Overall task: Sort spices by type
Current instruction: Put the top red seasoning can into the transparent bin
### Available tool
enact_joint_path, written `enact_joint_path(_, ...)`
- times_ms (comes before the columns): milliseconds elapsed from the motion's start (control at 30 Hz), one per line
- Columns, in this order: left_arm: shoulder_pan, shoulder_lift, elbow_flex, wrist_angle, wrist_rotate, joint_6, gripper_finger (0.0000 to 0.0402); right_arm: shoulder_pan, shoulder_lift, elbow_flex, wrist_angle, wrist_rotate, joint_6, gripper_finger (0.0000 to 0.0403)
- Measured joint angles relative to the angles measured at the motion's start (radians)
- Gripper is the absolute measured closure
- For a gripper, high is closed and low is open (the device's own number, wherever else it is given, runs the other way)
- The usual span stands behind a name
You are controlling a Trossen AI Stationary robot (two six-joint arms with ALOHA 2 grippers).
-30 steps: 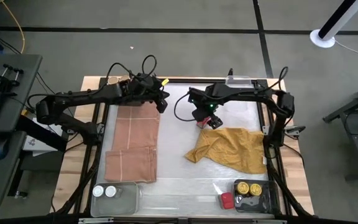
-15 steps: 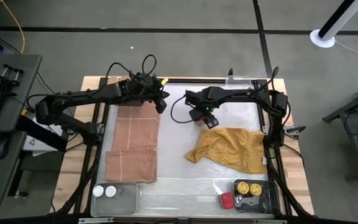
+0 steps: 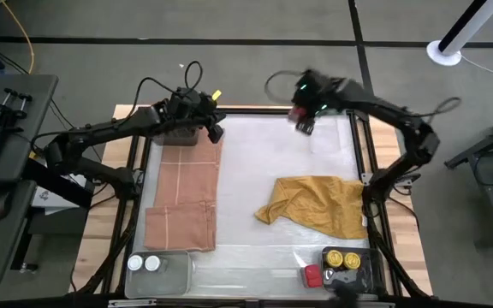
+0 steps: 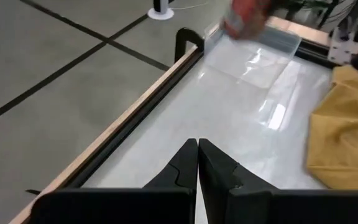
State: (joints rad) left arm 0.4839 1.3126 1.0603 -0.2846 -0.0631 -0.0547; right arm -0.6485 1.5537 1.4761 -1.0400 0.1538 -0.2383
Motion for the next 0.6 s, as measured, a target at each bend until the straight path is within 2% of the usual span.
enact_joint_path(133,0.020,0.000,0.000,0.023,0.054,-0.003,0.0401,-0.126,-0.045,0.000,-0.035,0.002,0.207,0.0195)
enact_joint_path(267,0.021,0.000,0.000,0.038,0.059,-0.003,0.0401,-0.231,-0.032,-0.002,-0.110,0.000,0.338,0.0195)
enact_joint_path(400,0.019,0.000,0.000,0.038,0.059,-0.003,0.0401,-0.316,0.018,-0.002,-0.155,-0.025,0.514,0.0195)
enact_joint_path(500,0.019,0.000,0.000,0.038,0.059,-0.002,0.0401,-0.355,0.074,-0.002,-0.185,-0.077,0.567,0.0195)
enact_joint_path(600,0.019,0.000,0.000,0.039,0.060,0.005,0.0401,-0.360,0.136,-0.003,-0.174,-0.083,0.619,0.0195)
